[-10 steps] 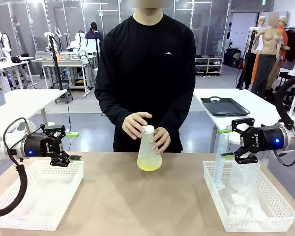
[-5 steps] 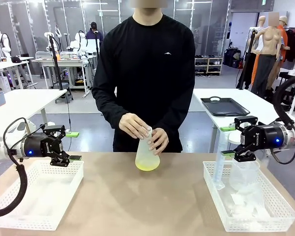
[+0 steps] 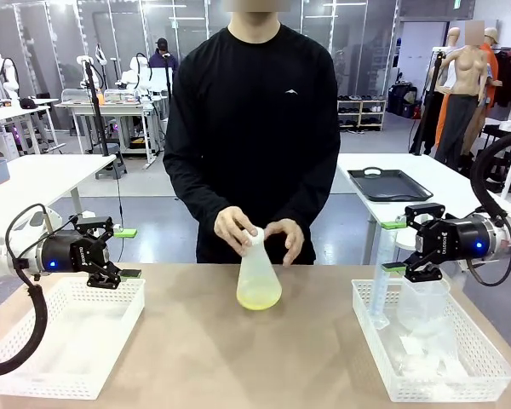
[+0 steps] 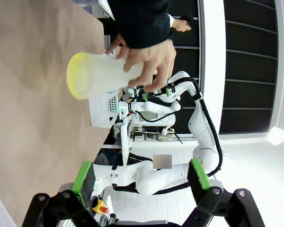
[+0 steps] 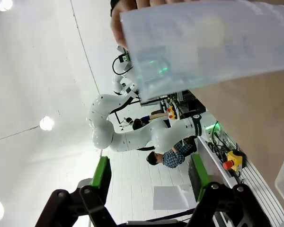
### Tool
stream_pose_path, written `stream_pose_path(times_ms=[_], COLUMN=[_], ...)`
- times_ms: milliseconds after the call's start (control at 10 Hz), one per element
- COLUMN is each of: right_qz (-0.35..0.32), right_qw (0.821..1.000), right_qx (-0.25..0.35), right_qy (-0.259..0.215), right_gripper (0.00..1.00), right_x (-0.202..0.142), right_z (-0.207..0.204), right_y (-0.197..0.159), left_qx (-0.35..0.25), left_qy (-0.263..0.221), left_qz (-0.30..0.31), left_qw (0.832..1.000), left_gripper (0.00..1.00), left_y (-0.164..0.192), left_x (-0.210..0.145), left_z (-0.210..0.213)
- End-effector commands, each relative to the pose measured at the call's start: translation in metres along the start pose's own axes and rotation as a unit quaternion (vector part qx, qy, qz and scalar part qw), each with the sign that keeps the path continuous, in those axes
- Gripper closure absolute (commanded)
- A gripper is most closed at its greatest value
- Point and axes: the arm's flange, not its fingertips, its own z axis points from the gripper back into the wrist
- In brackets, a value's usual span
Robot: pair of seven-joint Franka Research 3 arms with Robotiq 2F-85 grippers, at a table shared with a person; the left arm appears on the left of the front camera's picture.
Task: Prepare the solutions needed for the experiment.
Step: When the human places the Big flask in the center of the table, pick up the Big flask and place it in the left Organizing basket.
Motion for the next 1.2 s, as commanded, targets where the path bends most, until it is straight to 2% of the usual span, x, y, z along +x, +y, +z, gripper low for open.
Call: stream_pose_path(times_ms=[0, 1000, 1100], right_qz=[0.004, 0.004, 0.004], right_qw=[1.0, 1.0, 1.0], right_qx=[-0.001, -0.001, -0.001], right_qy=[-0.003, -0.003, -0.003], right_gripper=[0.17, 0.17, 0.17], right_x=[-0.003, -0.003, -0.003], right_z=[0.0, 0.0, 0.0], right_y=[0.003, 0.003, 0.003], left_qx=[-0.004, 0.0, 0.005], left_qy=[-0.009, 0.0, -0.002], left_qz=[-0.01, 0.0, -0.061], left_qw=[1.0, 1.0, 0.998], left_gripper=[0.0, 0.0, 0.0], left_y=[-0.001, 0.0, -0.013], left_x=[0.001, 0.0, -0.008], left_z=[-0.001, 0.0, -0.006])
